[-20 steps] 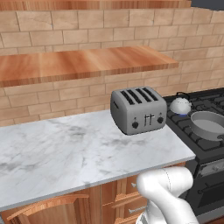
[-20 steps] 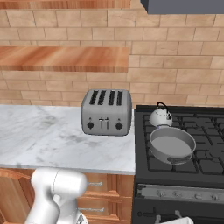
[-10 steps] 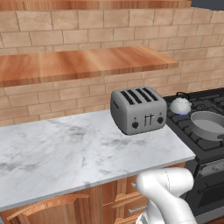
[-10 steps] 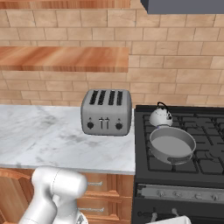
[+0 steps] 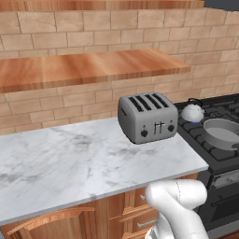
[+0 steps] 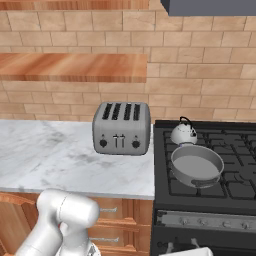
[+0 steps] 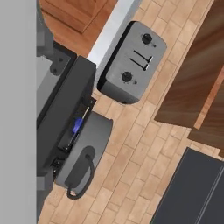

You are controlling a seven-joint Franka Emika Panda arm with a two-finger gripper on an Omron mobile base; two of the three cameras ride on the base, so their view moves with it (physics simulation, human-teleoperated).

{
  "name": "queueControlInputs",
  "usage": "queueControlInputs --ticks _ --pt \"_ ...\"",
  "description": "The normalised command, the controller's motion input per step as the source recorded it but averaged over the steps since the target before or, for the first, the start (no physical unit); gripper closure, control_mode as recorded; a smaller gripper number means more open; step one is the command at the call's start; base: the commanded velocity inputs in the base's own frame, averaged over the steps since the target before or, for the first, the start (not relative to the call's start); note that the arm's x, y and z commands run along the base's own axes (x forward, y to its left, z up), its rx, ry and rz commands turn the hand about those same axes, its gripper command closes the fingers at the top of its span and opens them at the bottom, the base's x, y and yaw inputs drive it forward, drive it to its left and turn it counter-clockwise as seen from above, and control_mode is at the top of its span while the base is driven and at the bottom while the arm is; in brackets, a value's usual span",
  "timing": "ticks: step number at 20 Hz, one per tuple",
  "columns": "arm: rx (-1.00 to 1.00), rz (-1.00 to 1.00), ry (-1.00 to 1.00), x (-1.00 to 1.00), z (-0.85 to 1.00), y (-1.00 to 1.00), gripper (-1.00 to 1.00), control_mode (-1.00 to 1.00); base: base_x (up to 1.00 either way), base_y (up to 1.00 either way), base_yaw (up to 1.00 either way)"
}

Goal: Pick the kettle from the cabinet and place it on a stove burner. Then pick the pot from the counter and place it on another stove burner. Finally, turn both burners on.

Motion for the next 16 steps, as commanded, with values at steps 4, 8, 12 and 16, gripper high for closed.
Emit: queueControlInputs --ticks 4,8,12,16 --pt "0.04 0.03 0.00 0.00 0.08 0.11 -1.00 -1.00 0.00 0.00 0.00" --pt "0.04 0.00 0.05 0.00 0.20 0.18 -1.00 -1.00 0.00 0.00 0.00" --pt "0.03 0.00 0.08 0.00 0.19 0.17 -1.00 -1.00 0.00 0.00 0.00" --pt "0.01 0.00 0.10 0.04 0.15 0.17 -1.00 -1.00 0.00 0.00 0.00"
